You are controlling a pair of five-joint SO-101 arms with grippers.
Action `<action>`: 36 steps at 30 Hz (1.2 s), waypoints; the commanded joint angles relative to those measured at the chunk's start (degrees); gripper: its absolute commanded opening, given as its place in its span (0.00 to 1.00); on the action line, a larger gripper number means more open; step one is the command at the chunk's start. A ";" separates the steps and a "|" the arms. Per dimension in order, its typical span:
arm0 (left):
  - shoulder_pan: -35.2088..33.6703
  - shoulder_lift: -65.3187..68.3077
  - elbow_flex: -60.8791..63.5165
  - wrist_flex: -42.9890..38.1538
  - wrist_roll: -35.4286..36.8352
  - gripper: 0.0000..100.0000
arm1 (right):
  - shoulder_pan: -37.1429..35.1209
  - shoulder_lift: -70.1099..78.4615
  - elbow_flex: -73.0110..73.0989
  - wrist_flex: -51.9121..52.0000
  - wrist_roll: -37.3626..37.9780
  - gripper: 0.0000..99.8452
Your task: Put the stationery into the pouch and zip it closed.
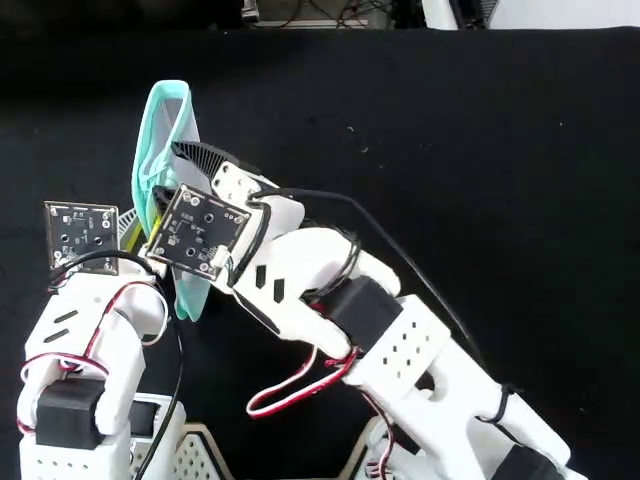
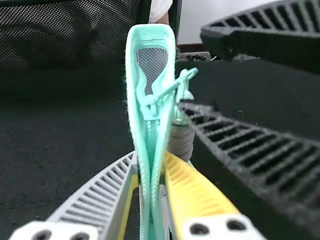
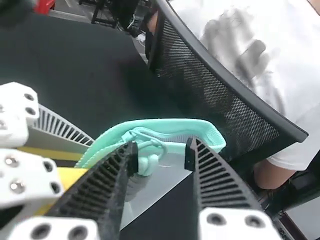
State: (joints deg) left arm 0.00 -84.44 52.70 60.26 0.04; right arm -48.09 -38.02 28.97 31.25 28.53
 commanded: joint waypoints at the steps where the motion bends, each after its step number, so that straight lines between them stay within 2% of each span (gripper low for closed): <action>1: 0.40 -0.35 -2.24 0.26 -0.09 0.07 | -0.62 0.22 -0.31 -1.49 -0.44 0.17; 11: -1.54 -0.35 -1.54 0.18 0.18 0.07 | 1.32 7.34 -2.68 -3.34 -0.44 0.17; 16: -1.54 -0.35 -1.10 -0.09 0.00 0.07 | 1.58 6.73 -2.77 -3.96 -0.53 0.07; 22: -1.54 -0.35 -1.10 -0.18 -0.09 0.07 | 1.32 2.95 -2.59 -2.73 -0.53 0.06; 25: -1.54 -0.35 -1.10 -0.18 -0.09 0.07 | 1.58 1.36 -2.51 -2.73 -1.67 0.08; 30: -1.54 -0.35 -1.19 -0.18 -0.09 0.07 | 1.67 1.10 -1.98 -2.73 -4.40 0.19; 36: -1.54 -0.35 -1.27 -0.18 -0.09 0.07 | 1.67 1.01 -1.63 -2.73 -4.04 0.17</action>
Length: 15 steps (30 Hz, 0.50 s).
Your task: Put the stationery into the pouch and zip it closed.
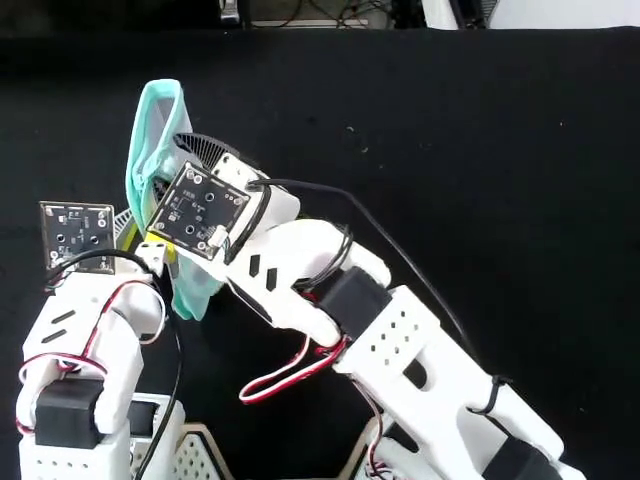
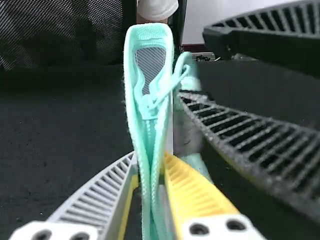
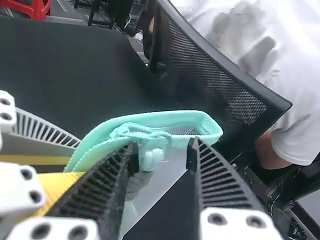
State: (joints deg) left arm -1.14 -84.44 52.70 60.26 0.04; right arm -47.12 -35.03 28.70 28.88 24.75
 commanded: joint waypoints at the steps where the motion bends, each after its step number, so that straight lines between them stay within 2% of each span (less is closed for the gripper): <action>1: -0.40 -0.35 -1.27 -0.18 -0.09 0.07 | 0.70 -2.15 -1.36 -0.26 -0.26 0.17; 7: -0.40 -0.35 -1.36 -0.26 -0.09 0.07 | 0.70 -1.27 -2.07 0.00 -0.44 0.17; 15: -0.40 -0.35 -1.45 -0.26 -0.09 0.07 | 3.69 5.76 -2.07 -5.27 -0.70 0.17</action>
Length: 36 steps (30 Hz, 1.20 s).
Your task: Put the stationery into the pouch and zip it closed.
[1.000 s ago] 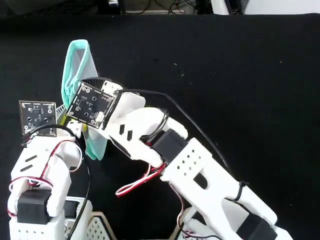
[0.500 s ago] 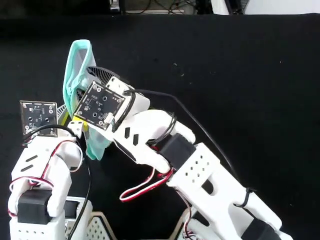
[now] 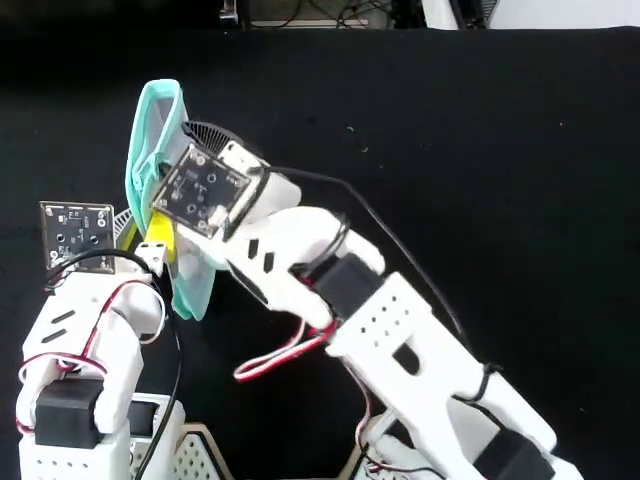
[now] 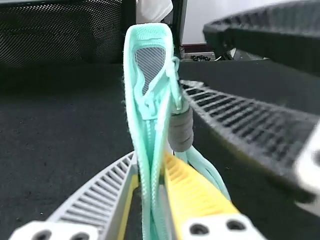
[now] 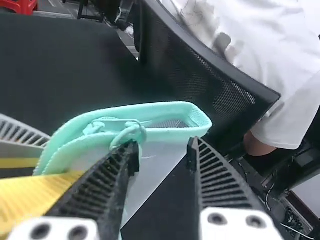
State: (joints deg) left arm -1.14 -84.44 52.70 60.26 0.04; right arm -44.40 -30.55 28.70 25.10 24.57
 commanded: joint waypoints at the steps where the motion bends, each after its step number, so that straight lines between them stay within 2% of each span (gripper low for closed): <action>1: -0.40 -0.35 -1.45 -0.26 -0.09 0.07 | 0.97 1.45 -2.07 -1.49 -0.53 0.17; 10: -0.40 -0.35 -1.36 -0.26 -0.18 0.07 | -1.67 1.01 -2.77 1.67 -0.44 0.17; 17: -0.84 -0.35 -1.45 -0.35 -0.18 0.07 | -2.55 -5.14 -2.68 4.66 -0.44 0.17; 22: -1.36 -0.35 -0.13 -2.29 -0.18 0.07 | -4.75 -5.67 -1.71 4.57 -0.35 0.17; 36: -2.33 -0.35 -0.04 -2.02 0.26 0.07 | -2.99 -0.66 -1.80 1.23 -0.44 0.17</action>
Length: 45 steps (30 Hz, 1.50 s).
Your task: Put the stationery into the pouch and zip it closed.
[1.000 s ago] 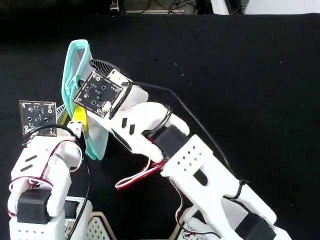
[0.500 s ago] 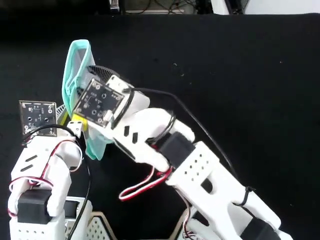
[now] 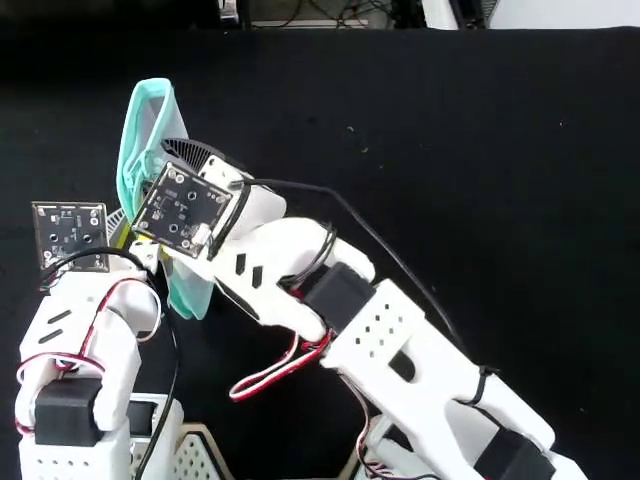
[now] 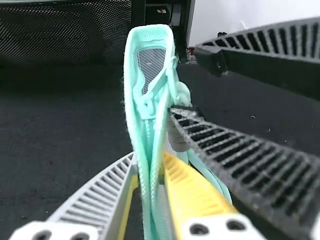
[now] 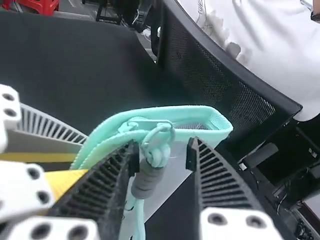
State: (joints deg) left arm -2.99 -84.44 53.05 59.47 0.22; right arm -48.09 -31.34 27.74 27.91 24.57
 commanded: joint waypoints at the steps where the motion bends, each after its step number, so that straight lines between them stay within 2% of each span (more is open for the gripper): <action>1: -0.48 -0.35 -0.40 -1.23 0.09 0.07 | 0.70 0.13 -0.84 -1.58 -0.44 0.17; 14: -0.13 -0.35 -0.22 -0.97 0.18 0.07 | 1.32 0.57 -0.57 -2.64 -0.26 0.17; 21: 4.62 -0.88 -1.27 1.14 -0.26 0.07 | 2.55 0.57 -0.75 -2.73 -0.35 0.17; 32: 4.53 -5.98 0.48 0.97 -0.26 0.07 | 2.29 0.57 -0.48 -2.73 -0.09 0.17; 34: 4.53 -5.89 0.48 0.97 -0.26 0.07 | 2.29 0.66 -0.48 -2.73 0.00 0.14; 37: 4.53 -5.89 0.40 0.97 -0.44 0.07 | 2.29 0.66 -0.66 -2.73 0.00 0.01; 42: 4.53 -5.80 0.40 1.14 -2.55 0.07 | 2.73 0.57 -0.48 -4.31 0.00 0.01; 45: 4.44 -5.80 0.40 0.97 -2.64 0.07 | 5.36 0.22 -0.66 -4.75 -0.35 0.01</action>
State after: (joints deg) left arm 0.09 -89.36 54.20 60.79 -1.45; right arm -45.36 -30.64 27.74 24.92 24.84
